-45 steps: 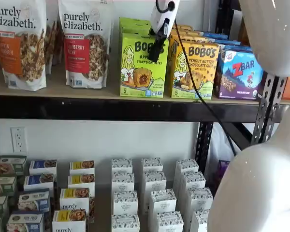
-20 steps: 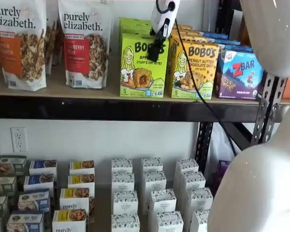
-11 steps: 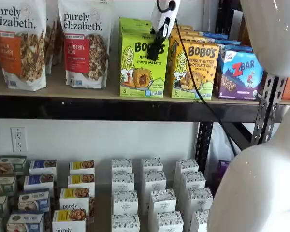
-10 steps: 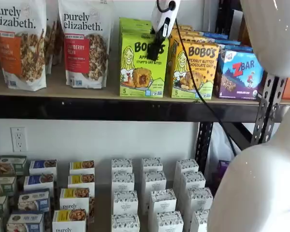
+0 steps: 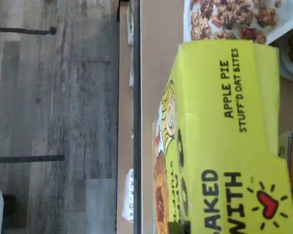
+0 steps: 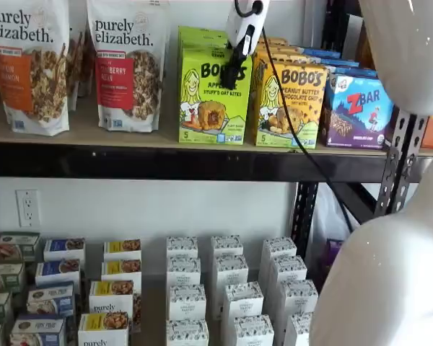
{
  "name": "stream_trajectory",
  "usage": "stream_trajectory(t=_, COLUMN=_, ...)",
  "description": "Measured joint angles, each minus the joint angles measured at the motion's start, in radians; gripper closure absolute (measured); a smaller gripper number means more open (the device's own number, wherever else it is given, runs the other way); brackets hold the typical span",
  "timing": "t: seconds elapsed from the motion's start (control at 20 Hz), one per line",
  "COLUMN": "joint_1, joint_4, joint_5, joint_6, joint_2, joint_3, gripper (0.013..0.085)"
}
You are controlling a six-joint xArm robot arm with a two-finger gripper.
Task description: Pick the green box on the top shelf, the fourth from the left
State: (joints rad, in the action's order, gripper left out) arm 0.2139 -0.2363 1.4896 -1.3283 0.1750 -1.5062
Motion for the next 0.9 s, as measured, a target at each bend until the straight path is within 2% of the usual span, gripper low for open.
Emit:
stream_trajectory(t=0.4, joint_1=0.002, joint_4=-0.002, joint_5=0.012, joint_6=0.004, joint_2=0.004, joint_3=-0.004, gripper=0.077)
stream_trajectory(t=0.9, joint_1=0.016, joint_4=-0.007, joint_5=0.161, joint_6=0.033, joint_2=0.001, joint_3=-0.077, gripper=0.077)
